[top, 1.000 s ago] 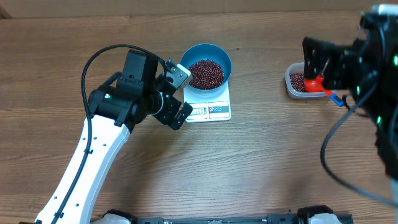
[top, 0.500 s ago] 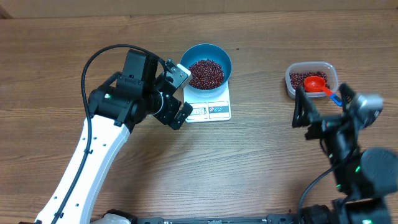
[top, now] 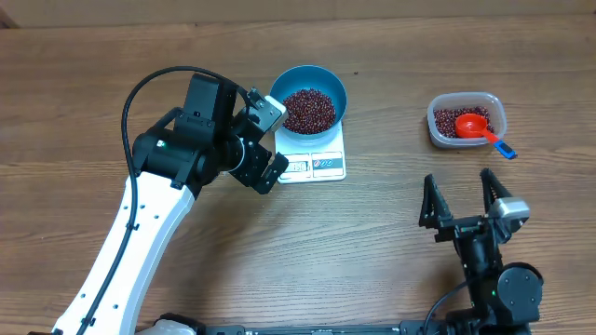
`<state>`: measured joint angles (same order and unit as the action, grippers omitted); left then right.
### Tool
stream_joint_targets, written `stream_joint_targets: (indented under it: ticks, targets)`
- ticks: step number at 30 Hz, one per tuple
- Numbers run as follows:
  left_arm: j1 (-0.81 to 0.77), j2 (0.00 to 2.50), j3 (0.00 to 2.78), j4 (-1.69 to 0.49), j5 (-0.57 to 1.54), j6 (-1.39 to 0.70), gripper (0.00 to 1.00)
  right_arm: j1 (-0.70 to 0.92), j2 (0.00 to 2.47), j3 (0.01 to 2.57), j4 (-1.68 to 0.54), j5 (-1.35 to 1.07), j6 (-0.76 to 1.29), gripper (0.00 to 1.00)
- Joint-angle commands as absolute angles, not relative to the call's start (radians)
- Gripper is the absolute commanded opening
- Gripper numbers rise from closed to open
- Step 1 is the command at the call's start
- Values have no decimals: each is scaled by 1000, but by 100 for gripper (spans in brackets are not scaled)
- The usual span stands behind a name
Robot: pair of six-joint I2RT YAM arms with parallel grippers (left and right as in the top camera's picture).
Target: Scoop item into bowl and weigh 150g on scale
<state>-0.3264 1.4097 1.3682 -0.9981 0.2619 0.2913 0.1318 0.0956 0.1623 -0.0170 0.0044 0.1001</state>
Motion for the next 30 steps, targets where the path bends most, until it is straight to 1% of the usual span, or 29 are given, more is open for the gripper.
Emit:
stream_joint_targets:
  ticks: [1,9,14,30]
  targets:
    - [-321,1400,1386,-994,278,284,99,136,43,123,-8,-1,101,100]
    - [-321,1400,1386,-994,278,284,100,136,2,7,14,-1,101,100]
    - [-321,1400,1386,-994,278,284,99,136,2,8,-86,-1,104,100]
    - [-321,1400,1387,-994,278,284,100,136,7,8,-84,-1,104,100]
